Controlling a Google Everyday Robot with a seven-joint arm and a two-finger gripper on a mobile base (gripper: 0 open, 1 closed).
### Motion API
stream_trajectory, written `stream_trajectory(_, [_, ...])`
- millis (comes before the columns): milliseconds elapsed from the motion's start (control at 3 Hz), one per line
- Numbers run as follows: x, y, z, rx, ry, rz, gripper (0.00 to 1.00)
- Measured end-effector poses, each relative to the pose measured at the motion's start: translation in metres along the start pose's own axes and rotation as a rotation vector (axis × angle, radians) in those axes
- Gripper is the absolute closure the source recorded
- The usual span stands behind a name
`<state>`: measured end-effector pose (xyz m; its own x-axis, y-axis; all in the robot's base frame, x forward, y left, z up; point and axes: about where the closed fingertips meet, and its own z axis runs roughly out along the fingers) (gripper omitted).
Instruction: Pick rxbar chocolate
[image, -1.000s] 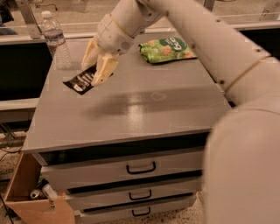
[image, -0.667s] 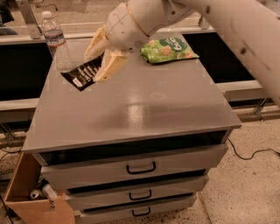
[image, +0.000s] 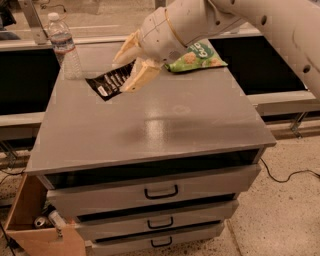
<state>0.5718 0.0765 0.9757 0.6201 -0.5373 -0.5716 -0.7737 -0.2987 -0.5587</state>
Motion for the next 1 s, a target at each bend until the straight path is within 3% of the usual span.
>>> stream_trajectory(333, [0.004,0.003,0.007,-0.026,0.023,-0.022,1.0])
stream_trajectory(667, [0.022,-0.007,-0.007,0.001,0.063,-0.047,1.0])
stream_trajectory(1000, [0.036,-0.022,-0.021,0.062,0.07,-0.059,1.0])
